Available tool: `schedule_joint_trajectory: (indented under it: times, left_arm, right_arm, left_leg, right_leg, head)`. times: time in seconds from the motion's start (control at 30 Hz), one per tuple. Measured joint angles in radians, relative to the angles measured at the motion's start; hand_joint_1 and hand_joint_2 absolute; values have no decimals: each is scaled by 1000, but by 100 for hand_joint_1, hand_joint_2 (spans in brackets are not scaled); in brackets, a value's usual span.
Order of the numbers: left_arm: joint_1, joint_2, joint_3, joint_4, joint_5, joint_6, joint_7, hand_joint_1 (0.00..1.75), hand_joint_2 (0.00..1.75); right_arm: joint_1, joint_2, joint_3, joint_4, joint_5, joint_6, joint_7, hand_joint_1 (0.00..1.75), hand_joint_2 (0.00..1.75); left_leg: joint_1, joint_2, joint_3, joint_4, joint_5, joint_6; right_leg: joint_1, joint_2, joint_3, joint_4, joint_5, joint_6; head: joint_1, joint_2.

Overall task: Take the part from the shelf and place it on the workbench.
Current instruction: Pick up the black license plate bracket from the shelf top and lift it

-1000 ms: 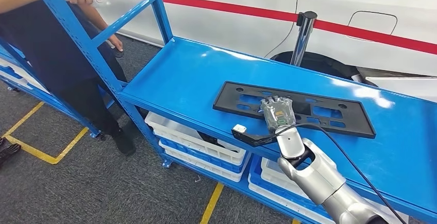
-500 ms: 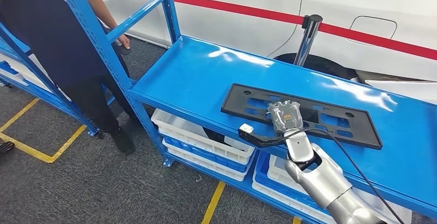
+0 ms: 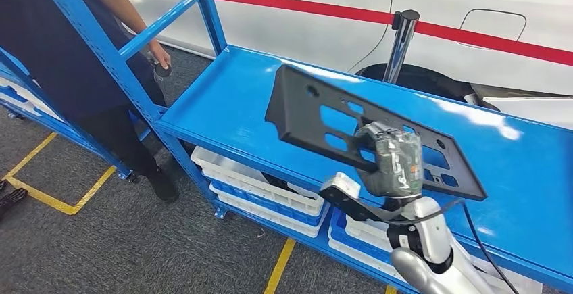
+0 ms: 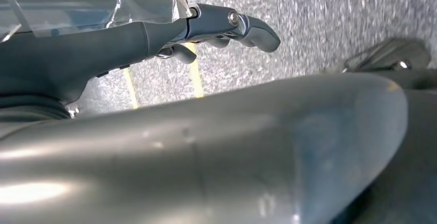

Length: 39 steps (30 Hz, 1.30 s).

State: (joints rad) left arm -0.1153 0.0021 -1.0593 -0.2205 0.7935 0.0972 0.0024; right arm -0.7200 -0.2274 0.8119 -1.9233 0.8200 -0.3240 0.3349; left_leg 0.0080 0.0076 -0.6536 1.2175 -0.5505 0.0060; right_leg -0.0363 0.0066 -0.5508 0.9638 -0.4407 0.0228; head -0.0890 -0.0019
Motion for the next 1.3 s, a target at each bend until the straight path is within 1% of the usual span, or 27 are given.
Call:
schedule_joint_trajectory:
  times: [0.03, 0.07, 0.13, 0.2, 0.23, 0.3, 0.37, 0.4, 0.5, 0.53, 0.57, 0.6, 0.67, 0.7, 0.77, 0.8, 0.87, 0.9, 0.93, 1.0, 1.03, 1.07, 1.1, 1.2, 1.23, 1.27, 1.3]
  left_arm:
    - [1, 1, 1, 0, 0, 1, -3, 0, 0]
    - [2, 1, 2, 0, -1, 3, -5, 0, 0]
    - [1, 4, 4, 0, -4, 8, -8, 0, 0]
    - [-2, 10, 4, 0, -9, 15, -13, 0, 0]
    - [-3, 12, 3, 0, -12, 19, -17, 0, 0]
    - [-3, 16, 3, 0, -19, 27, -31, 0, 0]
    - [-2, 19, 3, 0, -30, 40, -68, 0, 0]
    - [-3, 20, 3, 0, -36, 47, -97, 0, 0]
    - [-8, 21, 3, 0, -39, 58, -198, 0, 0]
    - [-9, 20, 3, 0, -36, 57, -231, 0, 0]
    - [-12, 20, 4, 0, -31, 52, -262, 0, 44]
    - [-15, 19, 4, 0, -27, 43, -292, 0, 87]
    - [-25, 19, 6, 0, -20, 18, -348, 0, 175]
    - [-32, 19, 7, 0, -19, 6, -370, 0, 175]
    - [-46, 19, 8, -1, -24, -11, -399, 0, 175]
    - [-52, 19, 8, -1, -29, -18, -407, 0, 131]
    - [-60, 17, 9, -2, -39, -31, -422, 0, 131]
    - [-63, 16, 9, -3, -42, -36, -429, 0, 131]
    - [-66, 15, 9, -4, -45, -41, -435, 0, 175]
    - [-72, 12, 9, -5, -53, -41, -446, 0, 175]
    - [-73, 11, 8, -6, -60, -34, -449, 0, 175]
    - [-75, 9, 8, -6, -67, -23, -450, 0, 175]
    - [-76, 6, 8, -6, -72, -12, -449, 0, 175]
    - [-82, 2, 8, -7, -78, 11, -442, 0, 175]
    - [-84, 1, 9, -9, -76, 15, -440, 0, 175]
    - [-86, 0, 10, -10, -71, 17, -439, 0, 175]
    - [-87, -3, 11, -11, -64, 17, -437, 0, 175]
  right_arm:
    - [10, -12, -22, -45, -30, -28, -5, 175, 175]
    - [19, -23, -43, -86, -60, -53, -10, 175, 175]
    - [35, -44, -82, -156, -131, -104, -20, 175, 175]
    - [53, -67, -130, -220, -233, -165, -34, 175, 175]
    - [63, -80, -157, -248, -287, -193, -42, 175, 175]
    - [83, -106, -211, -295, -384, -230, -62, 175, 175]
    - [106, -129, -260, -333, -465, -253, -85, 175, 175]
    - [119, -142, -286, -351, -505, -264, -96, 175, 175]
    - [166, -180, -368, -395, -619, -297, -117, 175, 175]
    - [183, -191, -393, -407, -651, -303, -120, 175, 175]
    - [199, -202, -418, -418, -679, -307, -121, 175, 175]
    - [212, -213, -442, -430, -704, -309, -120, 175, 175]
    - [230, -234, -490, -450, -741, -311, -118, 175, 175]
    - [235, -244, -512, -459, -754, -311, -117, 175, 175]
    - [243, -257, -547, -471, -768, -312, -115, 175, 175]
    - [245, -262, -561, -476, -773, -312, -115, 175, 175]
    - [246, -270, -582, -485, -777, -311, -114, 175, 175]
    - [244, -275, -591, -489, -778, -310, -114, 175, 175]
    - [242, -279, -597, -493, -778, -308, -112, 175, 175]
    - [236, -284, -605, -498, -773, -305, -104, 175, 175]
    - [232, -287, -608, -499, -770, -304, -98, 175, 175]
    - [228, -288, -608, -501, -765, -304, -92, 175, 175]
    - [223, -289, -609, -503, -760, -304, -88, 175, 175]
    - [209, -293, -610, -512, -749, -305, -81, 175, 175]
    - [208, -295, -610, -515, -747, -306, -80, 175, 175]
    - [207, -296, -611, -518, -748, -308, -79, 175, 175]
    - [206, -297, -611, -520, -754, -310, -79, 175, 175]
  left_leg:
    - [1, 0, -17, 31, -3, -1]
    - [1, 0, -15, 20, 15, 1]
    - [-2, -1, 44, -111, 87, 16]
    - [-12, 1, 109, -247, 134, 33]
    - [-16, 2, 123, -279, 140, 39]
    - [-22, 4, 128, -294, 140, 44]
    - [-18, 6, 137, -312, 151, 50]
    - [-16, 6, 142, -322, 157, 54]
    - [-16, 5, 144, -329, 162, 59]
    - [-16, 5, 145, -329, 161, 59]
    - [-15, 5, 145, -328, 160, 58]
    - [-13, 5, 146, -326, 159, 56]
    - [-11, 4, 145, -312, 148, 45]
    - [-11, 4, 143, -302, 141, 38]
    - [-14, 4, 138, -290, 131, 31]
    - [-12, 4, 138, -289, 130, 31]
    - [-8, 3, 132, -272, 118, 26]
    - [-6, 3, 118, -238, 98, 21]
    - [-4, 3, 94, -182, 67, 15]
    - [-3, 3, 22, -32, 3, 7]
    - [-4, 3, -5, 21, -12, 9]
    - [-7, 3, -17, 37, -8, 15]
    - [-11, 2, -7, 8, 17, 26]
    - [-43, 7, 87, -211, 124, 86]
    - [-53, 10, 109, -262, 142, 97]
    - [-59, 15, 120, -289, 149, 99]
    - [-60, 18, 123, -297, 150, 93]
  right_leg:
    - [0, 1, 1, 0, -1, 0]
    - [0, 3, 2, 0, -1, 0]
    - [0, 7, 4, -1, -2, 1]
    - [3, 11, 5, -2, -3, 5]
    - [3, 11, 5, -3, -4, 9]
    - [1, 10, 7, -8, -2, 22]
    - [0, 7, 4, 5, -13, 31]
    - [2, 6, -10, 38, -35, 33]
    - [7, 4, -104, 238, -136, 34]
    - [8, 4, -127, 283, -148, 35]
    - [7, 4, -132, 288, -138, 37]
    - [6, 3, -115, 251, -110, 39]
    - [-1, -1, -46, 107, -39, 49]
    - [-3, -1, -18, 48, -17, 48]
    - [-2, 0, 2, 5, -7, 38]
    - [-1, 2, 0, 6, -6, 28]
    - [0, 3, -1, 6, -4, 17]
    - [-1, 3, -1, 6, -3, 15]
    - [-1, 3, -2, 6, -3, 13]
    - [1, 2, -2, 6, -3, 12]
    - [4, 2, -2, 6, -4, 12]
    - [7, 3, -1, 6, -4, 11]
    - [12, 4, 0, 5, -4, 11]
    - [23, 6, 6, 0, -5, 8]
    - [25, 7, 6, -1, -5, 5]
    - [25, 8, 6, -3, -6, 2]
    - [27, 9, 5, -3, -6, 0]
  head:
    - [0, 0]
    - [0, 0]
    - [0, 0]
    - [0, 0]
    - [0, 0]
    - [0, 0]
    - [0, 0]
    - [1, 0]
    - [1, 0]
    - [1, 0]
    - [1, 0]
    - [1, 0]
    - [1, 0]
    - [1, 0]
    - [1, 0]
    - [0, 0]
    - [0, 0]
    - [0, 0]
    - [0, 0]
    - [0, 0]
    - [0, 0]
    - [0, 0]
    - [0, 0]
    - [0, 0]
    - [1, 0]
    - [1, 0]
    - [0, 0]
